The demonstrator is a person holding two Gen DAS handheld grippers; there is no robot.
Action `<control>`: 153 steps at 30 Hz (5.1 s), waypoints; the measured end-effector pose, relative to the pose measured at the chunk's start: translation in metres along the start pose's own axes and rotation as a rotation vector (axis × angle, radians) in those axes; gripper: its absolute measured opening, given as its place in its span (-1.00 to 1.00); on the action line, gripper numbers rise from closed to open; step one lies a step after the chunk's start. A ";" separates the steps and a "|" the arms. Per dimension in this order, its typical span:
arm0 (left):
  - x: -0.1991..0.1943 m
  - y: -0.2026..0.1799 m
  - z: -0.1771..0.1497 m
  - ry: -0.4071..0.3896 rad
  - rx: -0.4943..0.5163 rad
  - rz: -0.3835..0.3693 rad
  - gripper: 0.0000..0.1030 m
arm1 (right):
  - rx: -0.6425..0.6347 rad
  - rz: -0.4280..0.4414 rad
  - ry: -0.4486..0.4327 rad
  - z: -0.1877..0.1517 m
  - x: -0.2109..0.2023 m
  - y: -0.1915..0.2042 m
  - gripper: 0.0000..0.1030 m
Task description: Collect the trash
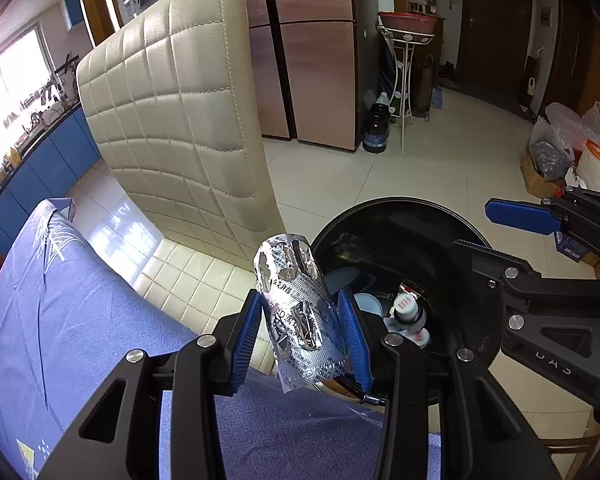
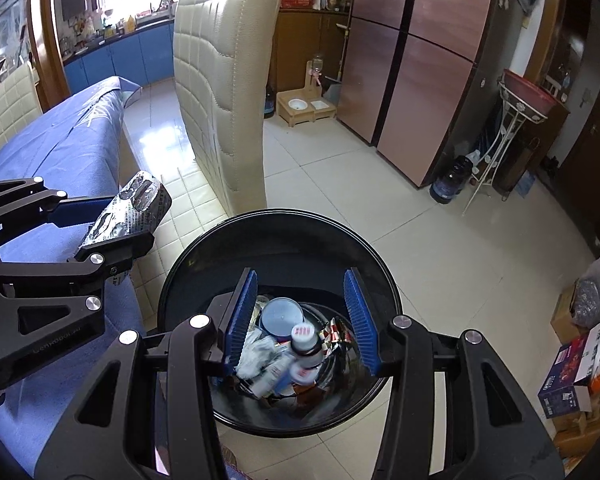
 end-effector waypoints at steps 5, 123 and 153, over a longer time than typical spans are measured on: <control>0.003 -0.003 0.001 0.004 0.016 -0.008 -0.24 | 0.020 -0.007 0.012 -0.004 0.004 -0.004 -0.06; -0.024 -0.027 -0.001 -0.026 0.085 -0.079 0.52 | 0.155 -0.154 -0.039 -0.035 -0.042 -0.037 0.93; -0.023 -0.029 -0.003 -0.037 0.111 -0.047 0.52 | 0.173 -0.154 -0.042 -0.039 -0.047 -0.043 0.93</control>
Point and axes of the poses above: each gripper's, at about its wrist camera, not at the fingertips, and x roughly the way its jaws point, y to its left, z to its top, the point moved 4 cm from there along x, roughly the way its jaws point, and after that the axes turned 12 degrees about y, right-handed, at the moved point
